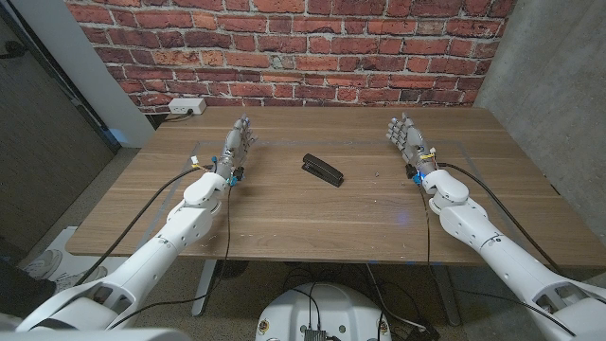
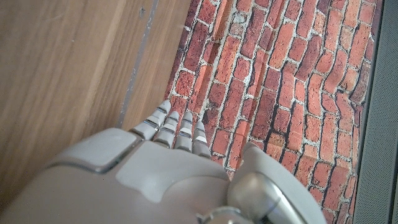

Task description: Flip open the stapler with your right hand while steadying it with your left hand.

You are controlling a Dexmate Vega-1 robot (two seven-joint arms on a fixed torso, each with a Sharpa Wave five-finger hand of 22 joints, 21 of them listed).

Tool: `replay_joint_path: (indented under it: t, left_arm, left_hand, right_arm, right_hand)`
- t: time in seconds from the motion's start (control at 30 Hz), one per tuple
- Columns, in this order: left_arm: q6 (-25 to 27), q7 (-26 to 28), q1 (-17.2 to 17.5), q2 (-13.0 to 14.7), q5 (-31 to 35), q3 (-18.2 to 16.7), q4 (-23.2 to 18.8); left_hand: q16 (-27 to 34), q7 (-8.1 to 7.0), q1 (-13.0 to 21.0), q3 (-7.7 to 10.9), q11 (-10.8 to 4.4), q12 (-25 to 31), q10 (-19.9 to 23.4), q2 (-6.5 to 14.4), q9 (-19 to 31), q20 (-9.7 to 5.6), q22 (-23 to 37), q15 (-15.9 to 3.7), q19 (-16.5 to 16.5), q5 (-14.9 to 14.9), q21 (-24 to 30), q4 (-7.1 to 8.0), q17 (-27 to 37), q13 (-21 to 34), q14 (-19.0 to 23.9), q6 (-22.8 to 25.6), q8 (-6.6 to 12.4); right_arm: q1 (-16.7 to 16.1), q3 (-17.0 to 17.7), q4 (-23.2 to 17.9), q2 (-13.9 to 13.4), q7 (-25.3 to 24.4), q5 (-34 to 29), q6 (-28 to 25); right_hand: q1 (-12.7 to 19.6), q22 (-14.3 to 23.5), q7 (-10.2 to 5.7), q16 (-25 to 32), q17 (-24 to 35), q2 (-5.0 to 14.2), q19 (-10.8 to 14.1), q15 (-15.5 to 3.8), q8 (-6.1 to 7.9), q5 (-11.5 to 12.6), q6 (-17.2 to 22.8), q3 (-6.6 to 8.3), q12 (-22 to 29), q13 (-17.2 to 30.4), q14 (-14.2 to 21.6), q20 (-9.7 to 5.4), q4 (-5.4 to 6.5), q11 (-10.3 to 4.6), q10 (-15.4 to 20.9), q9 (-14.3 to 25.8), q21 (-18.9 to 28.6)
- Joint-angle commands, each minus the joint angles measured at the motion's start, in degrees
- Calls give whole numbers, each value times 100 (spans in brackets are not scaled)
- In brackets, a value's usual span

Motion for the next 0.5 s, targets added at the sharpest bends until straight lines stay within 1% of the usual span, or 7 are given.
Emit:
replay_joint_path:
  t: [0.03, 0.1, 0.2, 0.23, 0.3, 0.43, 0.5]
  left_arm:
    - [-55, -126, -210, -116, -2, 73, 292]
    - [-49, -124, -227, -129, 1, 80, 309]
    - [-61, -139, -258, -148, 6, 89, 350]
    - [-62, -140, -258, -148, 6, 89, 351]
    - [-63, -138, -270, -159, 8, 91, 370]
    - [-55, -193, -306, -178, -9, 107, 423]
    - [-65, -204, -325, -193, 0, 118, 451]
  left_hand:
    - [45, -63, 32, 36, -25, 53, -756, 199, 21, -11, 6, -379, -686, 15, 14, -2, 26, 16, -586, -911, 43]
    - [43, -113, 40, 37, -3, 40, -776, 200, 25, -3, 7, -374, -685, 8, 0, -2, 26, 18, -585, -1017, -8]
    - [41, -143, 43, 36, 1, 33, -788, 200, 27, -3, 9, -366, -690, 4, -11, 0, 27, 18, -589, -1074, -33]
    - [40, -148, 43, 36, 14, 31, -792, 200, 27, -2, 9, -364, -691, 2, -14, 1, 27, 19, -590, -1087, -38]
    - [39, -168, 44, 36, 21, 28, -797, 200, 28, -2, 10, -357, -691, 0, -18, 2, 27, 19, -592, -1105, -46]
    - [42, -183, 45, 35, 19, 27, -796, 201, 29, 2, 11, -359, -683, -3, -22, 4, 28, 19, -584, -1097, -42]
    - [43, -188, 45, 34, 14, 25, -800, 201, 29, 12, 11, -357, -678, -4, -23, 5, 28, 19, -579, -1091, -40]
  right_arm:
    - [-54, 5, -107, -66, -218, -156, -36]
    - [-53, -13, -118, -85, -262, -229, -28]
    - [-55, -97, -310, -276, -471, -554, -202]
    - [-56, -98, -316, -279, -479, -558, -211]
    - [-70, -169, -551, -458, -737, -903, -403]
    - [-9, -241, -638, -615, -600, -1042, -487]
    - [25, -290, -713, -702, -596, -1168, -578]
  right_hand:
    - [92, 32, -7, 22, 31, -38, 130, 155, -32, -17, 1, 73, 36, 32, 165, -68, -75, 37, 145, 39, 33]
    - [187, 31, -122, -9, 33, -120, 103, 182, -152, -42, -449, 81, -51, 32, 104, 33, -197, 29, -47, 29, -15]
    - [314, 23, -159, -32, 37, -207, 17, 347, -152, -70, -710, 85, -100, 31, -15, 259, -349, 71, -215, 19, -91]
    - [360, 20, -153, -32, 39, -230, -11, 449, -133, -79, -727, 90, -109, 31, -44, 338, -401, 86, -259, 17, -116]
    - [416, 17, -153, -21, 42, -255, -40, 514, -115, -90, -735, 97, -103, 32, -47, 439, -461, 100, -272, 16, -143]
    - [566, 12, -107, 4, 46, -296, -14, 562, -6, -118, -497, 127, -48, 34, -12, 482, -611, 149, -167, 16, -171]
    - [595, 11, -92, 13, 47, -310, -8, 586, 1, -124, -471, 130, -38, 34, 12, 489, -643, 164, -145, 16, -178]
